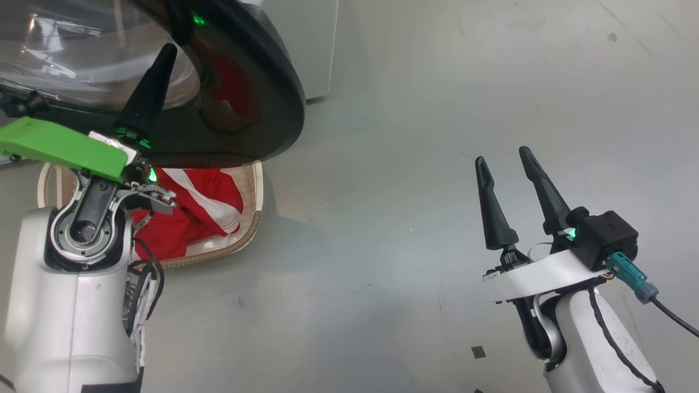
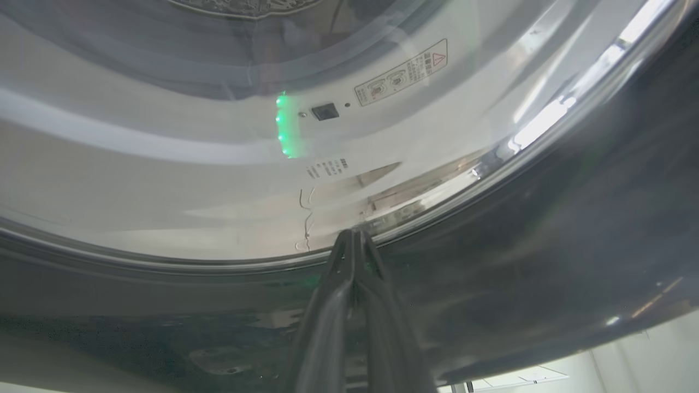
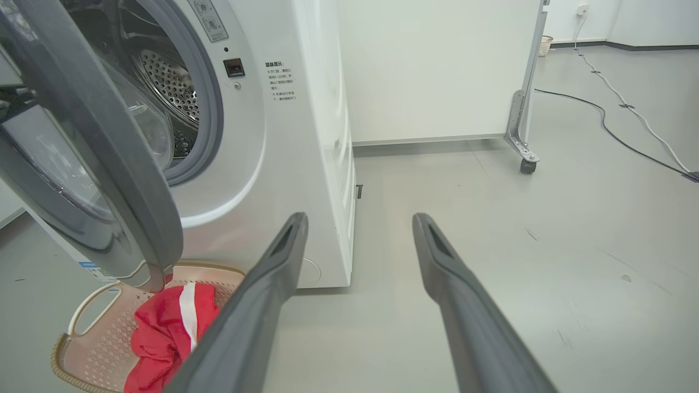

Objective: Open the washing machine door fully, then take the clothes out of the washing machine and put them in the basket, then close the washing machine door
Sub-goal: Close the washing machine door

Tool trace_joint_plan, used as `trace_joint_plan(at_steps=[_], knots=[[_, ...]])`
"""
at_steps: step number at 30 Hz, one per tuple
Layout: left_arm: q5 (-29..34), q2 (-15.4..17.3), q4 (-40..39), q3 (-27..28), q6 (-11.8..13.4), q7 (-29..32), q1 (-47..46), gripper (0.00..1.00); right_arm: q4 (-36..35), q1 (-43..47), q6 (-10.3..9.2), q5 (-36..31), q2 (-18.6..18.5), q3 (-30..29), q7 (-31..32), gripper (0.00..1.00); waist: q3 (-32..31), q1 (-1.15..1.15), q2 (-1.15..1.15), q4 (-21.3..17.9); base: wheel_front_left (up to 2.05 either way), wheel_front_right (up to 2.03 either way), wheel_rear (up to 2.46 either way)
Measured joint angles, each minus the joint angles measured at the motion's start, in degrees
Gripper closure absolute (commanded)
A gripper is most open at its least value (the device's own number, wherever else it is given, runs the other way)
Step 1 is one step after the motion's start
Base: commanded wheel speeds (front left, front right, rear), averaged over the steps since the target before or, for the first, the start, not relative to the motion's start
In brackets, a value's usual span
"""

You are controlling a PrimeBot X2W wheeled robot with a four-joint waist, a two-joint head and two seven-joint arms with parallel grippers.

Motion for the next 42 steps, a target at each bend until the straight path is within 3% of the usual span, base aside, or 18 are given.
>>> trace_joint_plan(at_steps=[11,22,34,42], knots=[[1.4,-0.3,8.7,0.3,0.0,-6.4,-8.4,1.0,0.2,-1.4,0.03,1.5,0.0,2.2,0.0,0.0,0.4,0.0,0.0,-2.6,0.0,0.0,0.0],[3.0,-0.5,15.7,-0.5,0.0,-8.8,-13.2,1.0,1.1,-1.5,-0.35,2.1,0.0,2.6,0.0,0.0,-0.4,0.0,0.0,-3.9,0.0,0.0,0.0],[-0.3,-0.9,13.3,-1.6,0.0,-8.8,-12.5,1.0,1.4,-1.3,-0.98,1.4,0.0,0.5,0.0,0.0,-1.4,0.0,0.0,-1.3,0.0,0.0,0.0],[-5.1,-1.0,8.8,-0.1,0.0,-9.3,-4.4,1.0,2.0,-1.1,-0.98,0.4,0.0,-0.7,0.0,0.0,-2.3,0.0,0.0,1.7,0.0,0.0,0.0]])
